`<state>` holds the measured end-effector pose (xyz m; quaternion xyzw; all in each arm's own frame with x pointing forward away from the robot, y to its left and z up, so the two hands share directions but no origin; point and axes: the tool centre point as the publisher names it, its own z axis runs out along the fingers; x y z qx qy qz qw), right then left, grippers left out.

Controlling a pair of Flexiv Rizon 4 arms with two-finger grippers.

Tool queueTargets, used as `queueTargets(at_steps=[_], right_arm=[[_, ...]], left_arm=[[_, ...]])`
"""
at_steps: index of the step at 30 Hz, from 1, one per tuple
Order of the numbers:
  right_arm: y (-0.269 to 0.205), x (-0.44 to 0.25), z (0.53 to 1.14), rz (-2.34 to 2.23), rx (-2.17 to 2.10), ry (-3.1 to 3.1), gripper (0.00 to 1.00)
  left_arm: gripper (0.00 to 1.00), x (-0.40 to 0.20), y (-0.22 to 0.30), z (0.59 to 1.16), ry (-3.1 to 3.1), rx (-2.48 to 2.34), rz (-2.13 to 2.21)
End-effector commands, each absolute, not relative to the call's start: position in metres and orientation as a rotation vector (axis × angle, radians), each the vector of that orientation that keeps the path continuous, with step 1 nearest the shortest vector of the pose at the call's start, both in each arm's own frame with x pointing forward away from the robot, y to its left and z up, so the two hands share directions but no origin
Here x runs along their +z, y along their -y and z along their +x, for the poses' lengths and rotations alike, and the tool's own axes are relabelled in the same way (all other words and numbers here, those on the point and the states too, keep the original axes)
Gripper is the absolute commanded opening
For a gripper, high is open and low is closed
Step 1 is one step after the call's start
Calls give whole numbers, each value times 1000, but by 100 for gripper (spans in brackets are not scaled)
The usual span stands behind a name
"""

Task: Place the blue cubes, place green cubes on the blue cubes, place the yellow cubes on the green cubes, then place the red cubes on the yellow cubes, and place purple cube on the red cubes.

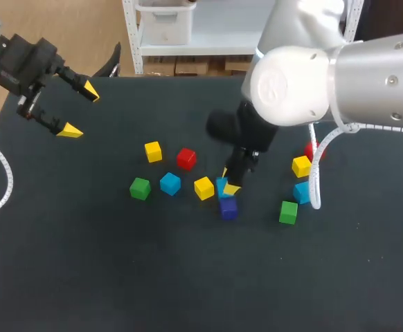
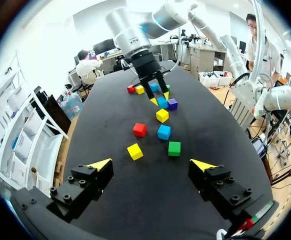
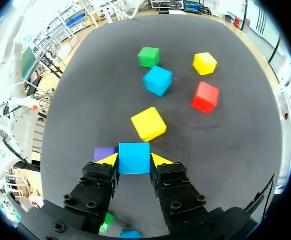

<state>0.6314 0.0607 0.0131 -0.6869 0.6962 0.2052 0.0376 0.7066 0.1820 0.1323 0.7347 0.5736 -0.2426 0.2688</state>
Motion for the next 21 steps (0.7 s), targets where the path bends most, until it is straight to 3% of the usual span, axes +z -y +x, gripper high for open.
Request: queueTargets(at_steps=[1,21], right_arm=[[-60,18,639,-2092,585,-2130,0],[-48,15,688,-2033,516,-1991,0]], left_arm=[[100,132,-183,707,-1543,-653,1981],[100,132,-183,707,-1543,-653,1981]])
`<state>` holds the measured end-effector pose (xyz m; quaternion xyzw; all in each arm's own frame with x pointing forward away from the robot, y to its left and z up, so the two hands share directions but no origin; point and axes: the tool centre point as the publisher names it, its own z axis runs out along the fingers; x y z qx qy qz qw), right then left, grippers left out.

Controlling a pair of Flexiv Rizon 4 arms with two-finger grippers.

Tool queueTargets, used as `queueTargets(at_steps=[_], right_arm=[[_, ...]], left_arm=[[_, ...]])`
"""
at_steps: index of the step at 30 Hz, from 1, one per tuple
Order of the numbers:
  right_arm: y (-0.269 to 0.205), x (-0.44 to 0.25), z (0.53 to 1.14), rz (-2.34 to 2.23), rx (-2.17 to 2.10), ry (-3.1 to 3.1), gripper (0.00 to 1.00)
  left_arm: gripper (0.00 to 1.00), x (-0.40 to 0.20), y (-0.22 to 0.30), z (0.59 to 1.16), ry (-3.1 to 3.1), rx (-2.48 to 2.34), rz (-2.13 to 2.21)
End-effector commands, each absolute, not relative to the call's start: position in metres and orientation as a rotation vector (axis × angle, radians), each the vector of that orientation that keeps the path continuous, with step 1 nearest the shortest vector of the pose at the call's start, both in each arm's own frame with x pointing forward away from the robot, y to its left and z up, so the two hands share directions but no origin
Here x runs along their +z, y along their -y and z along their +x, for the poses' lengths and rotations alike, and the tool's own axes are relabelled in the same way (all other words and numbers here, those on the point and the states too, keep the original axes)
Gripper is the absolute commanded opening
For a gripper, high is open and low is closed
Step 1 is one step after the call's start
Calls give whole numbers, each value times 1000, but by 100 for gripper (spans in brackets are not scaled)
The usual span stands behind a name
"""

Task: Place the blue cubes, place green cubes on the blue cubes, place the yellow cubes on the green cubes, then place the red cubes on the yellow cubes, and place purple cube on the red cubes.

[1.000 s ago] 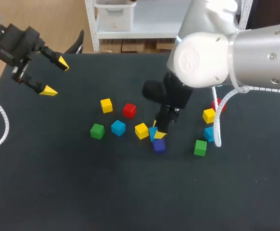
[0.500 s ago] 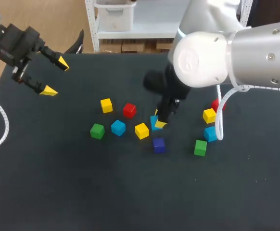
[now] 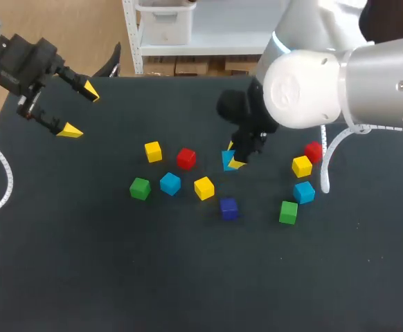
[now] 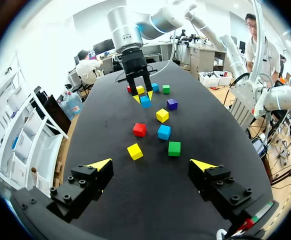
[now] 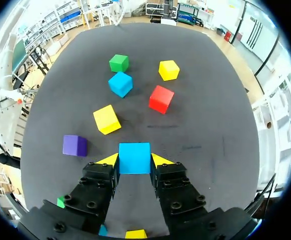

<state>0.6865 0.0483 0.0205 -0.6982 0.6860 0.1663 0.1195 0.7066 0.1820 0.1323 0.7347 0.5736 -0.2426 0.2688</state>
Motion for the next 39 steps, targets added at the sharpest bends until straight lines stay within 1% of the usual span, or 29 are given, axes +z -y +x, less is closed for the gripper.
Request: queueTargets(at_steps=[1,39], right_arm=[[-48,14,688,-2032,524,-1990,0],[-54,-8,703,-1912,560,-2045,0]], left_arm=[[100,132,-183,707,-1543,-653,1981],[100,132,-183,707,-1543,-653,1981]])
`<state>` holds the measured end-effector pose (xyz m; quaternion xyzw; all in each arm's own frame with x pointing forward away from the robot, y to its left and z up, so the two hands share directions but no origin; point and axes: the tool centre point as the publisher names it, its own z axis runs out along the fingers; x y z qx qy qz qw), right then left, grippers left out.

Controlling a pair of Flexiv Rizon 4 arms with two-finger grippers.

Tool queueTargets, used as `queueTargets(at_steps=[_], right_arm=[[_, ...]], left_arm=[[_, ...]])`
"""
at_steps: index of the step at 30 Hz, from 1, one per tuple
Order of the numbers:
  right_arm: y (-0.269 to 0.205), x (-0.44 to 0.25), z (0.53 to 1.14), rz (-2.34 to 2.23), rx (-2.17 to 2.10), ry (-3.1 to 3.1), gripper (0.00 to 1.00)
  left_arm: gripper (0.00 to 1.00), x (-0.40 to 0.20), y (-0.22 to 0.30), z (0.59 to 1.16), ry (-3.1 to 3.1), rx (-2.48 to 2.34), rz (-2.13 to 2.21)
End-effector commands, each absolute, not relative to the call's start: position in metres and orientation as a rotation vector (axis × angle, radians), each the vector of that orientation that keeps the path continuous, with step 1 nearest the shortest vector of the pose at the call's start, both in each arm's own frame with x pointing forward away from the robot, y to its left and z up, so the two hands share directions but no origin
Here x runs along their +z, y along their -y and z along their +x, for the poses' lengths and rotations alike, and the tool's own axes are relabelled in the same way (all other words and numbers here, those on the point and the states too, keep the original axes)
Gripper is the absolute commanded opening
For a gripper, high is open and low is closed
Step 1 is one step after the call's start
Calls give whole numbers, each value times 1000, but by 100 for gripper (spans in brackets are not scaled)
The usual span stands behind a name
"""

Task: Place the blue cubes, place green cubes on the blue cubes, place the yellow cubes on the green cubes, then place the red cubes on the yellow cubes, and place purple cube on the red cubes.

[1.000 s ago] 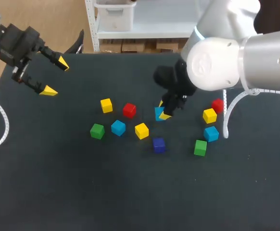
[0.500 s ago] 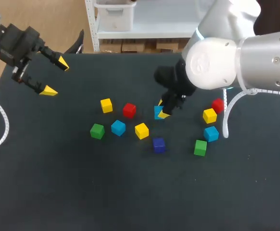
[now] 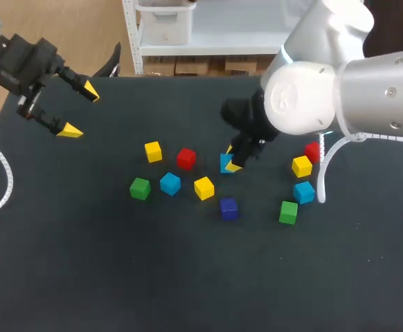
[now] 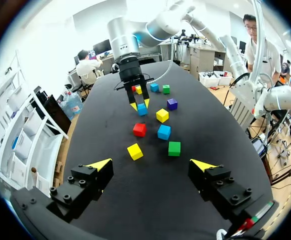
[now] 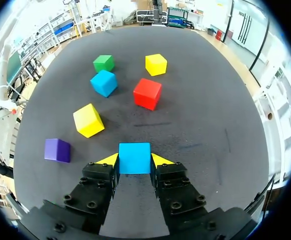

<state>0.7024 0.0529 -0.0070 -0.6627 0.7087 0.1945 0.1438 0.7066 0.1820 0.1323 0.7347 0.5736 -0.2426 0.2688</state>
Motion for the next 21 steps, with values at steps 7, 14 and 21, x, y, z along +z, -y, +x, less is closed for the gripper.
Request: queueTargets(at_steps=[7,14,21], right_arm=[[-57,-9,702,-1928,559,-2042,0],[-57,-9,703,-1934,556,-2043,0],[-58,-9,703,-1948,556,-2034,0]], left_arm=[[100,132,-183,707,-1543,-653,1981],[100,132,-183,707,-1543,-653,1981],[100,132,-183,707,-1543,-653,1981]])
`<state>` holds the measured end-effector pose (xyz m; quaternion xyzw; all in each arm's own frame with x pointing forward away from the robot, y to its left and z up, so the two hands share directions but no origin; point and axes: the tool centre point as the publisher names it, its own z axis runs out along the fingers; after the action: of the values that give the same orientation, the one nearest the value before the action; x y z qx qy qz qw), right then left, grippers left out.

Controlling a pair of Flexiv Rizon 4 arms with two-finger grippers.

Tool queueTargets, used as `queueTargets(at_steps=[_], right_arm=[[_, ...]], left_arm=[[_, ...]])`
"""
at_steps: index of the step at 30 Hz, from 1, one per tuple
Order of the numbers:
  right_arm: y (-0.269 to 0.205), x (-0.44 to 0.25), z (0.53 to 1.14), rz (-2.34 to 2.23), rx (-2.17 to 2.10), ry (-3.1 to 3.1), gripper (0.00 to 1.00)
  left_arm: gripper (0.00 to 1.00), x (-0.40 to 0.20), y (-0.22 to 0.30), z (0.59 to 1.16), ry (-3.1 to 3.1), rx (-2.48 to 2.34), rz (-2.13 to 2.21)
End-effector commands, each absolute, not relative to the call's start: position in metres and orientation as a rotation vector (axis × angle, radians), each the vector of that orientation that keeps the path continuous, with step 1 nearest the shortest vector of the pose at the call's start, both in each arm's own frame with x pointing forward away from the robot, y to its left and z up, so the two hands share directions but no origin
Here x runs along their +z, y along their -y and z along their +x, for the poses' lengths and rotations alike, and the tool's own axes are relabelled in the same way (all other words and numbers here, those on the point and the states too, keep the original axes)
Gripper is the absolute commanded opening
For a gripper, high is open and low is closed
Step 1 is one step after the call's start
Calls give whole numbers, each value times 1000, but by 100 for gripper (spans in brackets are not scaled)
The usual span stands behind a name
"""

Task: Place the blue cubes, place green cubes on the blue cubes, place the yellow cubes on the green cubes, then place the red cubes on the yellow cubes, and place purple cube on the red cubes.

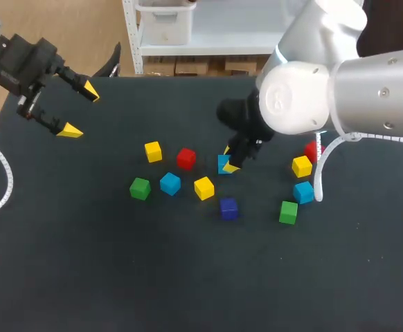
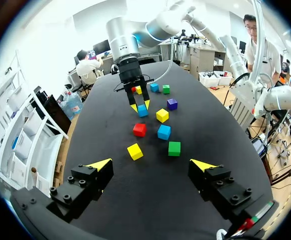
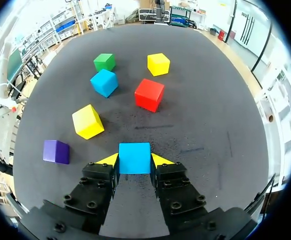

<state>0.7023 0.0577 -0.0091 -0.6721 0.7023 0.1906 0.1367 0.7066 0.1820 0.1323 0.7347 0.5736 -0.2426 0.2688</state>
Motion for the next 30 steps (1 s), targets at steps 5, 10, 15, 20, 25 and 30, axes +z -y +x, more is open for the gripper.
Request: queueTargets(at_steps=[5,10,15,20,25,30], right_arm=[[-58,-9,703,-1953,552,-2036,0],[-58,-10,705,-1958,546,-2038,0],[-59,-10,706,-1971,538,-2038,0],[-59,-10,706,-1977,530,-2043,5],[-59,-12,707,-1977,529,-2047,15],[-59,-12,707,-1976,530,-2052,25]], left_arm=[[100,132,-183,707,-1543,-653,1981],[100,132,-183,707,-1543,-653,1981],[100,132,-183,707,-1543,-653,1981],[100,132,-183,707,-1543,-653,1981],[100,132,-183,707,-1543,-653,1981],[100,132,-183,707,-1543,-653,1981]])
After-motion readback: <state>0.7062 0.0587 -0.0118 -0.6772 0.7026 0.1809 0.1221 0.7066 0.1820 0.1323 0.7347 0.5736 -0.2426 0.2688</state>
